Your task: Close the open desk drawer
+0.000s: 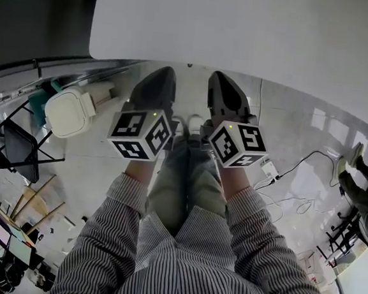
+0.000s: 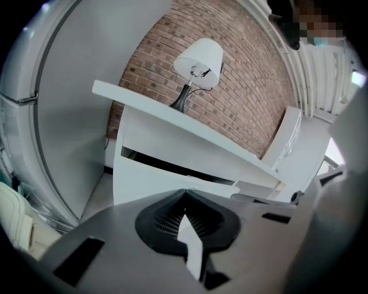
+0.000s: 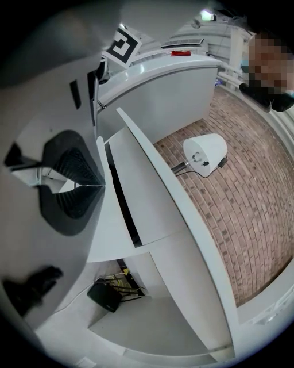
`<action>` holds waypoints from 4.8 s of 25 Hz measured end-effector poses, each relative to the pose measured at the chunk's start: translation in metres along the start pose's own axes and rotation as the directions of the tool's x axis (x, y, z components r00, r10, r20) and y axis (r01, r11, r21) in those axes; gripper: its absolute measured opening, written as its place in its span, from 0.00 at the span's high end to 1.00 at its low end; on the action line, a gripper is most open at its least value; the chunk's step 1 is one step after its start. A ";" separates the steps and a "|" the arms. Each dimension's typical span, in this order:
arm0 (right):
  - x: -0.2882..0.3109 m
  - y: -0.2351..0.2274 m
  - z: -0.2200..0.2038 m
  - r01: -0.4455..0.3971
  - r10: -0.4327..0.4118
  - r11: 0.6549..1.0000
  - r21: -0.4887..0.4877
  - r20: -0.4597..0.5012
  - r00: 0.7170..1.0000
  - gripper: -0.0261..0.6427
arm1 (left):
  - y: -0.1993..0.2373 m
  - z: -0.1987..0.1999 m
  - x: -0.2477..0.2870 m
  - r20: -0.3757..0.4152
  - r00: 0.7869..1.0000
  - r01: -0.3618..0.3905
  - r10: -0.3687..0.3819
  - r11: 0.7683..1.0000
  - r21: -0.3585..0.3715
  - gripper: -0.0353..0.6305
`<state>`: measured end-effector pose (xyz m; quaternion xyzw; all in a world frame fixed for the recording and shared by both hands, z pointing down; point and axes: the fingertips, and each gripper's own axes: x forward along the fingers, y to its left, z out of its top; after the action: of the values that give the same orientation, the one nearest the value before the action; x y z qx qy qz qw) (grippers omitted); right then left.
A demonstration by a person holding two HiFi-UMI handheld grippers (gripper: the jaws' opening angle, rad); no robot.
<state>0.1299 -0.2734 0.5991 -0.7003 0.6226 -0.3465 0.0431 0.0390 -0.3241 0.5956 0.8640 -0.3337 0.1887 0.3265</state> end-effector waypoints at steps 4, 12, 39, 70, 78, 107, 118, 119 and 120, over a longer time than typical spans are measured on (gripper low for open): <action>-0.019 0.015 0.010 -0.010 0.010 1.000 -0.008 0.023 1.000 0.94 | -0.010 0.010 -0.023 0.030 1.000 0.004 -0.005 1.000 0.019 0.93; -0.063 0.045 0.037 -0.029 0.031 0.999 -0.027 0.075 0.997 0.94 | -0.042 0.030 -0.070 0.076 0.997 0.024 -0.027 0.999 0.045 0.93; -0.175 0.200 0.145 -0.208 0.220 0.938 -0.277 0.012 0.975 0.94 | -0.119 0.129 -0.233 0.175 0.977 0.095 -0.118 0.986 0.138 0.93; -0.236 0.245 0.185 -0.344 0.391 0.863 -0.369 0.060 0.918 0.94 | -0.172 0.170 -0.286 0.289 0.919 0.209 -0.269 0.952 0.223 0.93; -0.236 0.243 0.180 -0.343 0.393 0.856 -0.386 0.055 0.918 0.94 | -0.179 0.162 -0.282 0.257 0.922 0.225 -0.288 0.942 0.248 0.93; -0.246 0.239 0.166 -0.363 0.389 0.833 -0.418 -0.024 0.921 0.94 | -0.190 0.141 -0.280 0.213 0.937 0.226 -0.277 0.945 0.237 0.93; -0.246 0.240 0.160 -0.409 0.394 0.763 -0.500 -0.142 0.908 0.94 | -0.194 0.138 -0.282 0.183 0.935 0.252 -0.304 0.933 0.258 0.93; -0.247 0.241 0.162 -0.413 0.395 0.752 -0.514 -0.151 0.906 0.94 | -0.194 0.138 -0.282 0.183 0.933 0.259 -0.309 0.932 0.255 0.93; -0.247 0.243 0.163 -0.419 0.397 0.738 -0.529 -0.161 0.904 0.94 | -0.193 0.138 -0.282 0.186 0.931 0.265 -0.315 0.931 0.252 0.93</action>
<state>0.0168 -0.1653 0.2500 -0.5224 0.8342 -0.1473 -0.0976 -0.0101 -0.1826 0.2582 0.9505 -0.2131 0.0762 0.2128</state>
